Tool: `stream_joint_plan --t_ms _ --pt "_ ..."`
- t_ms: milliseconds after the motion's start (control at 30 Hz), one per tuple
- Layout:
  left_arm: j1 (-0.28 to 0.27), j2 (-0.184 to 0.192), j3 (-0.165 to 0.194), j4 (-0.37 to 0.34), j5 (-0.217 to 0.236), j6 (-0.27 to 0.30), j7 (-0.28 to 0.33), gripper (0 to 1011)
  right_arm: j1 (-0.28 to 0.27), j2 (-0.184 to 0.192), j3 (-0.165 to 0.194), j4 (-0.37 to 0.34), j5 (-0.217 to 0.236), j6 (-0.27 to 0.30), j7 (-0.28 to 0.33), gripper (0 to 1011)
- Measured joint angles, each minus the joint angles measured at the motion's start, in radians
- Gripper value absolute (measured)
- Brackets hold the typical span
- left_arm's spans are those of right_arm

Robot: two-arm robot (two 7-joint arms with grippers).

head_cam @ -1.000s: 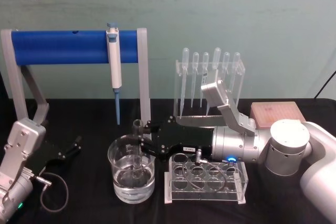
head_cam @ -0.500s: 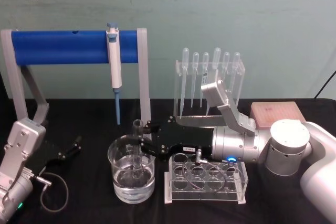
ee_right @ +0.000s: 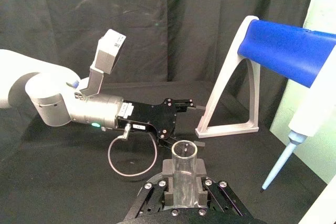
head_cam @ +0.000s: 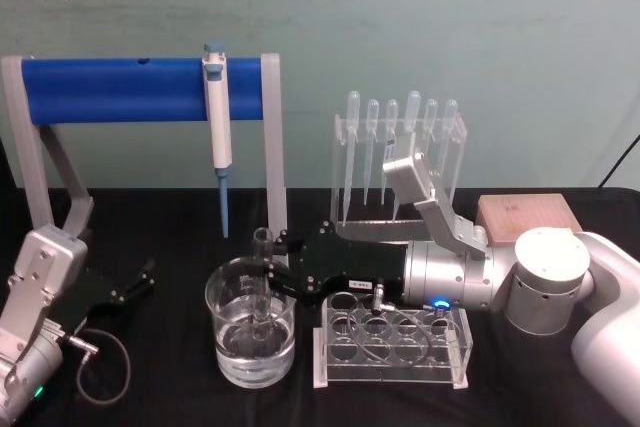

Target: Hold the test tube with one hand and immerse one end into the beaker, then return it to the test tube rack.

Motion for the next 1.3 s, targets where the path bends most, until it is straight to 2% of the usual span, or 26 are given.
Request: stream_joint_plan --t_ms 1300 --pt "0.0 0.0 0.0 0.0 0.0 0.0 0.0 1000 0.0 0.0 0.0 0.0 0.0 0.0 0.0 235"
